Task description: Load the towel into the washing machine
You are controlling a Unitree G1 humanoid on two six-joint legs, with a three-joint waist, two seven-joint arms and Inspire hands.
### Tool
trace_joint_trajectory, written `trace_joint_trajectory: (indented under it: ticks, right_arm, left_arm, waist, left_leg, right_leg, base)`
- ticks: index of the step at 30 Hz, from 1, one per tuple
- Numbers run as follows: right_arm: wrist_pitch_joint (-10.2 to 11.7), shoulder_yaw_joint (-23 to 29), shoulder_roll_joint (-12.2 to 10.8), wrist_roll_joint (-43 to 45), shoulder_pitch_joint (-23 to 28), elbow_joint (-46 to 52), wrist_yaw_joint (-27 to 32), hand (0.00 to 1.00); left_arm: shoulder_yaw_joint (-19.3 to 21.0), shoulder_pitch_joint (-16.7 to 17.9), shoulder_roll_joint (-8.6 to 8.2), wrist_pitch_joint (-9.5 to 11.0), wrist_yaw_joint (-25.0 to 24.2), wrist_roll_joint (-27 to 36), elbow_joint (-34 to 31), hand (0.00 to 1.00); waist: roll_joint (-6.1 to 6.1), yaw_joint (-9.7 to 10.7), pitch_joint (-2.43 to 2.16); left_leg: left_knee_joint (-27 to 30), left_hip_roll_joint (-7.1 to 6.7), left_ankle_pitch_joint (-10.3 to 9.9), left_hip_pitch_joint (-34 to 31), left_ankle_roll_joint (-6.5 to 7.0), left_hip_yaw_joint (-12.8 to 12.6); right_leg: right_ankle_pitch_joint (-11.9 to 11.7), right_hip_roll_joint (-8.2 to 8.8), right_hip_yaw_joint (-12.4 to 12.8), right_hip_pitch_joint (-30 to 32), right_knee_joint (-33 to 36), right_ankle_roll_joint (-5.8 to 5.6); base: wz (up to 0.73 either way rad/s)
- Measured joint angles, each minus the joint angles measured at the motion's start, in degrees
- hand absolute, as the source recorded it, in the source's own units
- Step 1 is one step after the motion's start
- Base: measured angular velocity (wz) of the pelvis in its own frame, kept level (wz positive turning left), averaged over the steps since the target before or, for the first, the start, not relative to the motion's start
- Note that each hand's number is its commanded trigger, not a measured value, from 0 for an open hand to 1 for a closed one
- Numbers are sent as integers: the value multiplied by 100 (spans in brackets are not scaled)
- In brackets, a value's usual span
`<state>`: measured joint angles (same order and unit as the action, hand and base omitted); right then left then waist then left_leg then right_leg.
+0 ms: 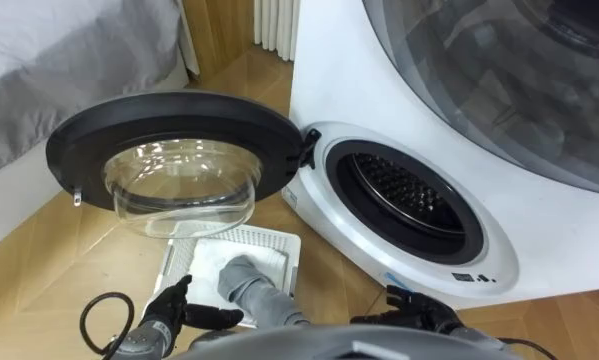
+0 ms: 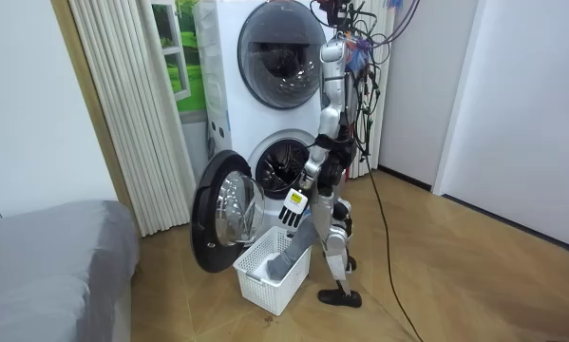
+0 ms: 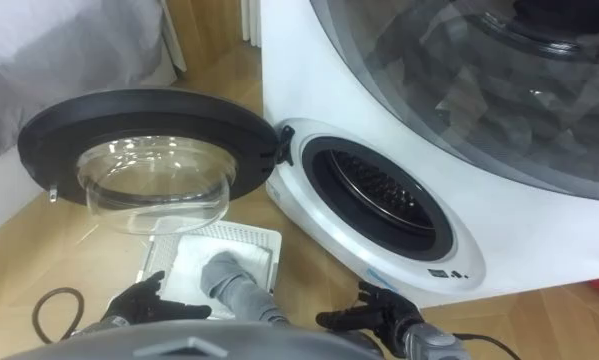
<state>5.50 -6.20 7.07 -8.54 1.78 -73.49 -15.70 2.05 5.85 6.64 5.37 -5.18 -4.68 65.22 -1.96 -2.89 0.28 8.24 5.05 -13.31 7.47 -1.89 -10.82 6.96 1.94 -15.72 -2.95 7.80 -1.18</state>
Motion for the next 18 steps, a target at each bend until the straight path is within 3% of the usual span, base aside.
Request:
trace_joint_trajectory:
  ticks: [11,15,18]
  right_arm:
    - [-9,-43,12,-16,-43,-33,-13,0]
    - [-9,-43,12,-46,-69,-26,-25,0]
    - [-9,-46,11,-25,-150,-36,-67,0]
  left_arm:
    - [-4,-14,0,0,10,-104,-4,0]
    - [-78,-45,1,2,133,-339,-13,0]
    - [-204,-133,22,12,279,-473,-6,0]
  waist:
    - [28,-21,-6]
    - [53,94,-10]
    - [58,126,-43]
  left_leg:
    - [3,9,0,-1,0,-62]
    - [5,7,0,-17,-1,-41]
    - [66,5,1,-211,1,-58]
  right_leg:
    - [0,-6,29,13,3,0]
    - [0,2,-7,21,5,0]
    - [-4,19,45,260,112,7]
  base:
    - [0]
    - [2]
    - [-6]
